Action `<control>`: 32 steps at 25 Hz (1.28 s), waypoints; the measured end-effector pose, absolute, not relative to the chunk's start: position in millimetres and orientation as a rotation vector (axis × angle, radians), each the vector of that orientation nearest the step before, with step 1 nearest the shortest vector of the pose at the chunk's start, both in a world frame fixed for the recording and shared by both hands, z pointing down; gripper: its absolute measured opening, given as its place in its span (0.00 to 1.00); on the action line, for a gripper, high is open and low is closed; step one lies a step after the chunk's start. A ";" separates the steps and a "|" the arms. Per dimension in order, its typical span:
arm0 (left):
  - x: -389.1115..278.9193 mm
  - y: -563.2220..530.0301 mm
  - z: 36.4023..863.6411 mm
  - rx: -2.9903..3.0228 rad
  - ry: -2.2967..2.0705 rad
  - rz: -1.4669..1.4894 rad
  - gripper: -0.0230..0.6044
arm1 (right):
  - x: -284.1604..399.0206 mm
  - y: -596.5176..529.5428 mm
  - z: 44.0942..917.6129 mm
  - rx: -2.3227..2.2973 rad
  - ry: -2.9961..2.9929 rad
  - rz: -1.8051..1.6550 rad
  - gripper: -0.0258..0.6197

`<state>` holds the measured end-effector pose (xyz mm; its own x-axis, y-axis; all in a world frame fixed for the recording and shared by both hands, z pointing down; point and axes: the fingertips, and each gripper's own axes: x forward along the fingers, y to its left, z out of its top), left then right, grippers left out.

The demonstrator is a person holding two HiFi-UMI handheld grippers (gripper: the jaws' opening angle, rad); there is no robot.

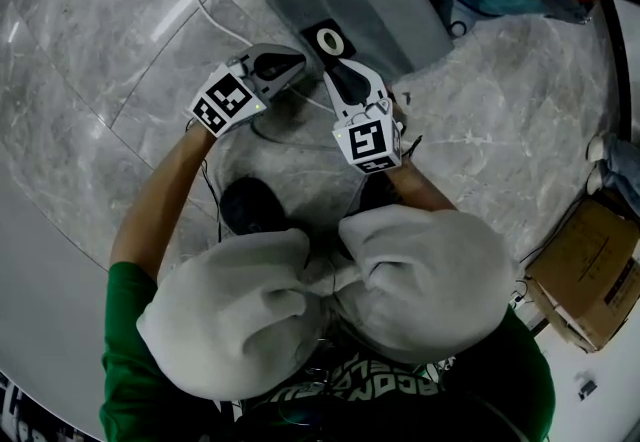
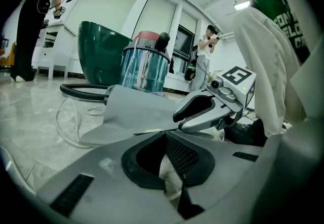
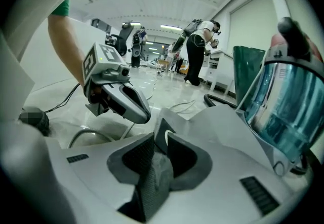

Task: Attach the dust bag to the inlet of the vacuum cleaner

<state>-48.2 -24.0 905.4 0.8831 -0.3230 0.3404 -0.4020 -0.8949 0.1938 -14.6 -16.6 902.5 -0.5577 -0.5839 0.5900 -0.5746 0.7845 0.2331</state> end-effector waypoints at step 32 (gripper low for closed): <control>-2.2 -118.7 780.9 3.203 -0.469 0.600 0.04 | 23.0 -43.6 825.3 0.859 -2.427 0.012 0.06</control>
<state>-2.2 -118.7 780.9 0.8936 -0.3028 0.3312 -0.2481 -0.9484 -0.1975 23.0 -43.6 825.3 -0.6379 -0.5775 0.5094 -0.5825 0.7946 0.1714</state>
